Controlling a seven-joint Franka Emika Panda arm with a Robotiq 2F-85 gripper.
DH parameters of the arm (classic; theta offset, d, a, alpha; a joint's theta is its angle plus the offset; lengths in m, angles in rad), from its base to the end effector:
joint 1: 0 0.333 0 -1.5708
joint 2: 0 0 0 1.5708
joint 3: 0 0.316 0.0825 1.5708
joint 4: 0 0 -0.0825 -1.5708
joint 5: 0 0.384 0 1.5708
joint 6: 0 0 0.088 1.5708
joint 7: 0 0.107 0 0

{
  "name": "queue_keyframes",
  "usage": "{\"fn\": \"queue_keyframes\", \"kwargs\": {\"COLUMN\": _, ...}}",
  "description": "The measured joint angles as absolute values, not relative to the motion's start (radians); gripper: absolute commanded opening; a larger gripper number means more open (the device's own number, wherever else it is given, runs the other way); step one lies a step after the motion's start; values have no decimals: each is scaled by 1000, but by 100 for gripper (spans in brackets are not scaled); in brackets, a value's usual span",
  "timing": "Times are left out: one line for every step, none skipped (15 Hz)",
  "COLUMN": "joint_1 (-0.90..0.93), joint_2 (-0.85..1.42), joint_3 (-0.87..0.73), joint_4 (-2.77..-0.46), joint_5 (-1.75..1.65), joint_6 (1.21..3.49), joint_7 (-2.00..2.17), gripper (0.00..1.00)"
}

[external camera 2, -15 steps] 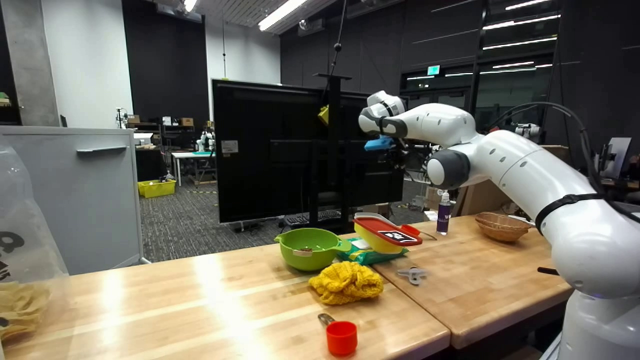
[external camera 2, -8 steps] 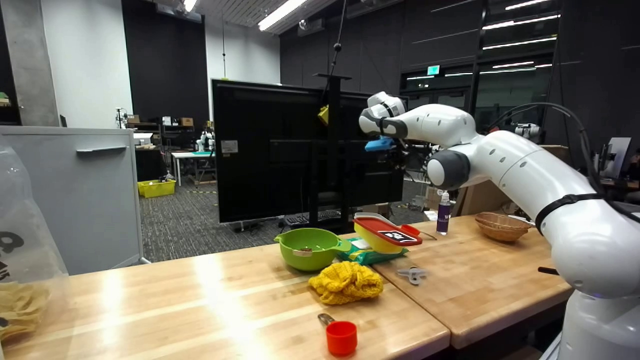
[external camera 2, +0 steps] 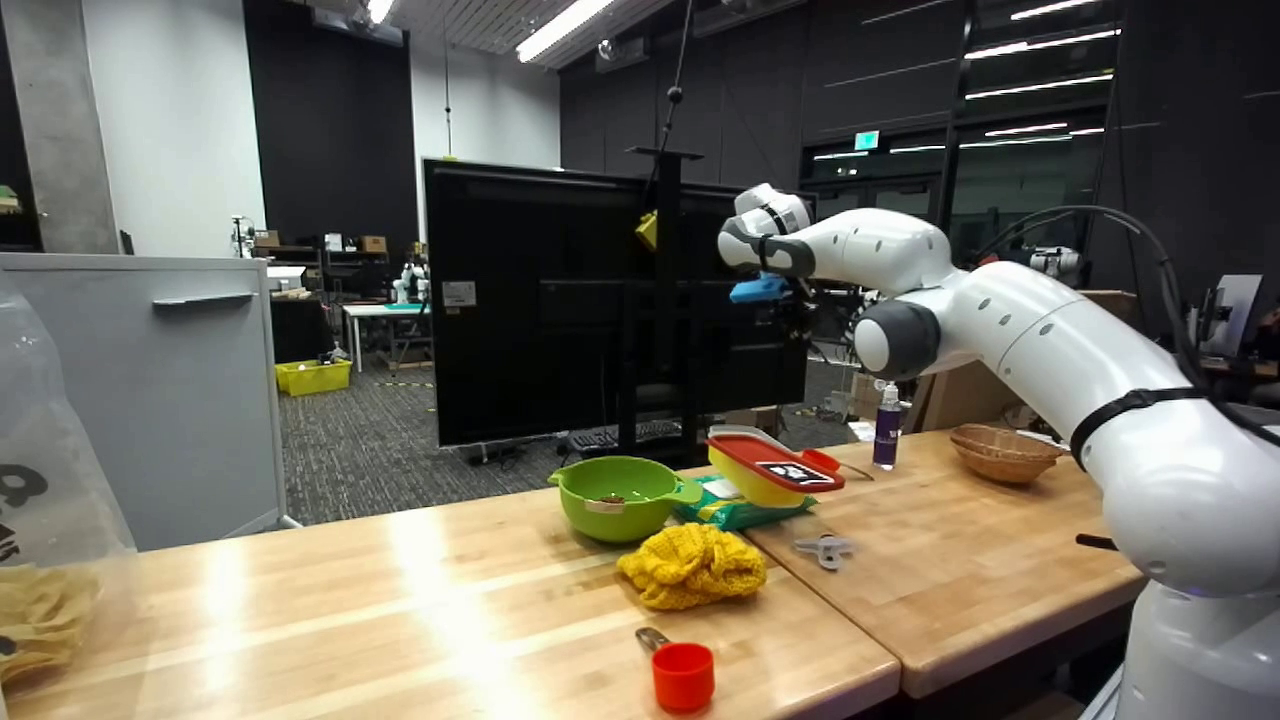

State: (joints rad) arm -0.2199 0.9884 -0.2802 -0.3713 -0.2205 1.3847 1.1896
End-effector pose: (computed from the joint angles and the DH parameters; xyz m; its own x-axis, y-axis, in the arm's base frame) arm 0.7070 -0.2634 0.5124 -0.0091 -0.9064 0.4223 -0.9922 0.0608 0.1091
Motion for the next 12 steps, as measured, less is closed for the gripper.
{"fn": "queue_keyframes", "kwargs": {"joint_1": -220, "joint_2": 989, "joint_3": -280, "joint_4": -371, "joint_5": -221, "joint_6": 1385, "joint_7": 1190, "gripper": 12}}
{"fn": "queue_keyframes", "kwargs": {"joint_1": -220, "joint_2": 989, "joint_3": -280, "joint_4": -371, "joint_5": -221, "joint_6": 1385, "joint_7": 1190, "gripper": 12}}
{"fn": "queue_keyframes", "kwargs": {"joint_1": -220, "joint_2": 989, "joint_3": -280, "joint_4": -371, "joint_5": -221, "joint_6": 1385, "joint_7": 1190, "gripper": 12}}
{"fn": "queue_keyframes", "kwargs": {"joint_1": -220, "joint_2": 989, "joint_3": -280, "joint_4": -371, "joint_5": -221, "joint_6": 1385, "joint_7": 1190, "gripper": 12}}
{"fn": "queue_keyframes", "kwargs": {"joint_1": -220, "joint_2": 989, "joint_3": -280, "joint_4": -371, "joint_5": -221, "joint_6": 1385, "joint_7": 1190, "gripper": 3}}
{"fn": "queue_keyframes", "kwargs": {"joint_1": -220, "joint_2": 989, "joint_3": -280, "joint_4": -371, "joint_5": -221, "joint_6": 1385, "joint_7": 1190, "gripper": 3}}
{"fn": "queue_keyframes", "kwargs": {"joint_1": -221, "joint_2": 990, "joint_3": -279, "joint_4": -371, "joint_5": -219, "joint_6": 1395, "joint_7": 1195, "gripper": 3}}
{"fn": "queue_keyframes", "kwargs": {"joint_1": -223, "joint_2": 991, "joint_3": -277, "joint_4": -371, "joint_5": -212, "joint_6": 1429, "joint_7": 1225, "gripper": 3}}
{"fn": "queue_keyframes", "kwargs": {"joint_1": -227, "joint_2": 993, "joint_3": -274, "joint_4": -371, "joint_5": -207, "joint_6": 1474, "joint_7": 1260, "gripper": 3}}
{"fn": "queue_keyframes", "kwargs": {"joint_1": -230, "joint_2": 995, "joint_3": -273, "joint_4": -371, "joint_5": -207, "joint_6": 1521, "joint_7": 1294, "gripper": 3}}
{"fn": "queue_keyframes", "kwargs": {"joint_1": -234, "joint_2": 996, "joint_3": -273, "joint_4": -371, "joint_5": -207, "joint_6": 1562, "joint_7": 1330, "gripper": 3}}
{"fn": "queue_keyframes", "kwargs": {"joint_1": -239, "joint_2": 996, "joint_3": -273, "joint_4": -371, "joint_5": -207, "joint_6": 1598, "joint_7": 1366, "gripper": 3}}
